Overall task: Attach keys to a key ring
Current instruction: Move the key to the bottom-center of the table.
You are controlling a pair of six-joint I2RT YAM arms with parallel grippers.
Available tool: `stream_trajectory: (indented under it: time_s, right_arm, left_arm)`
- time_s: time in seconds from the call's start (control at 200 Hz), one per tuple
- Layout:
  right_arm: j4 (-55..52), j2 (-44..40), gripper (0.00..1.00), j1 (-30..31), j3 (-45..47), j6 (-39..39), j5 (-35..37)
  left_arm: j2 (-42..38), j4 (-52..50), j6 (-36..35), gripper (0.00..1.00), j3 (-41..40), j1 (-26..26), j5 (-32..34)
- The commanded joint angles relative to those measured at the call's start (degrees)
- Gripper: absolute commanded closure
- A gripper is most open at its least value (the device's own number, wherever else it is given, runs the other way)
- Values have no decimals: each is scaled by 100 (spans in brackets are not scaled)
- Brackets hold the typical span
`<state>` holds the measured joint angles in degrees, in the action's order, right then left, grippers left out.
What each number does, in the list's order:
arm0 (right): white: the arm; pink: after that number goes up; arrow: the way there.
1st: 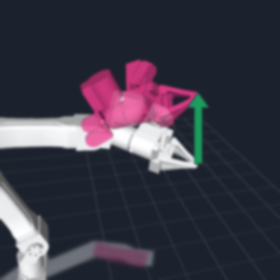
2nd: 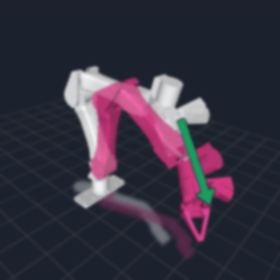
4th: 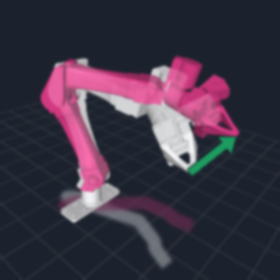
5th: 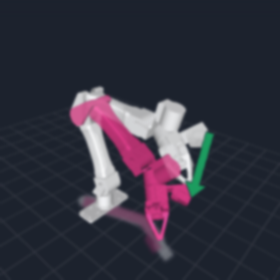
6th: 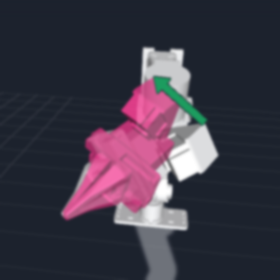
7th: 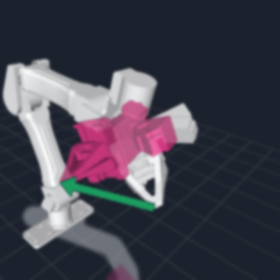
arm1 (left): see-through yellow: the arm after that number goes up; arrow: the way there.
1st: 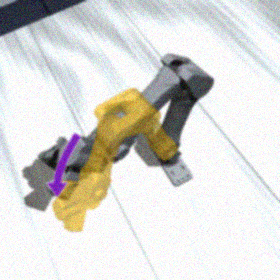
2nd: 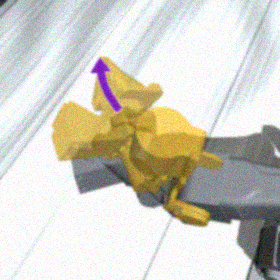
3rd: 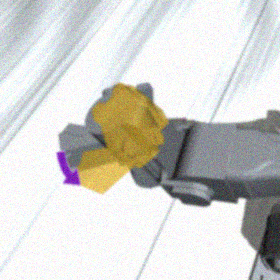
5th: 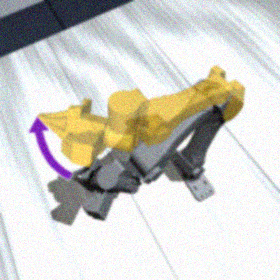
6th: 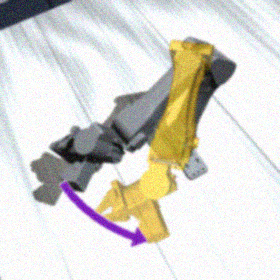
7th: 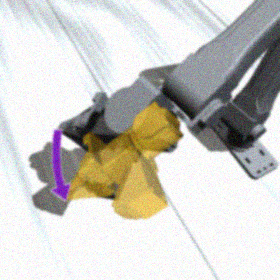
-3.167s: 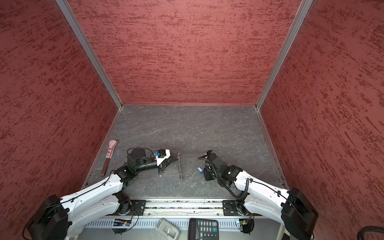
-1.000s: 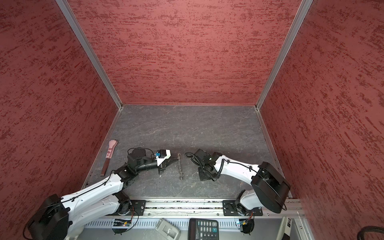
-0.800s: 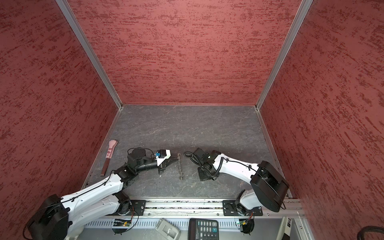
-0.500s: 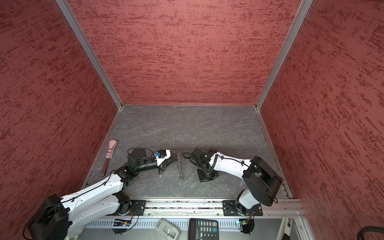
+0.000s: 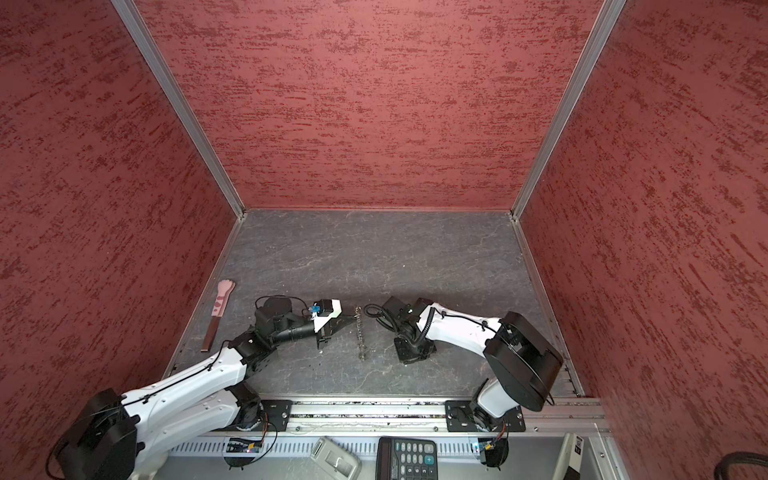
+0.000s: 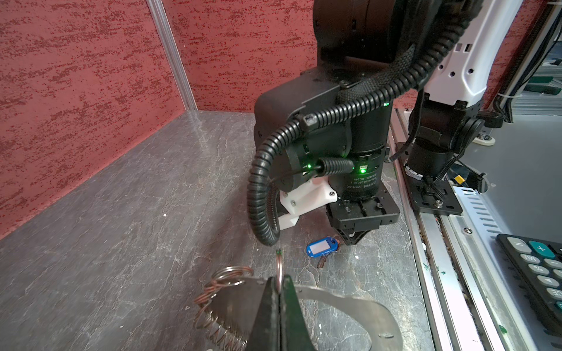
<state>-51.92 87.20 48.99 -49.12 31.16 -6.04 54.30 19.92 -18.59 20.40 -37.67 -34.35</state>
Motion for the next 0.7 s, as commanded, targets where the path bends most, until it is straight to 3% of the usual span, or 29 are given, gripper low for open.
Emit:
stream_trajectory:
  time_s: [0.0,0.376,0.691]
  right_arm:
    - [-138,-250,75,21,-172,85,224]
    - [507,-1171,77,21,320,871,532]
    - [1045,-1257,79,23,833,1078,549]
  left_arm:
    - [-59,62,-68,100,43,-33,17]
    - [-43,79,-66,100,47,-32,16]
    - [-42,81,-57,100,45,-38,16]
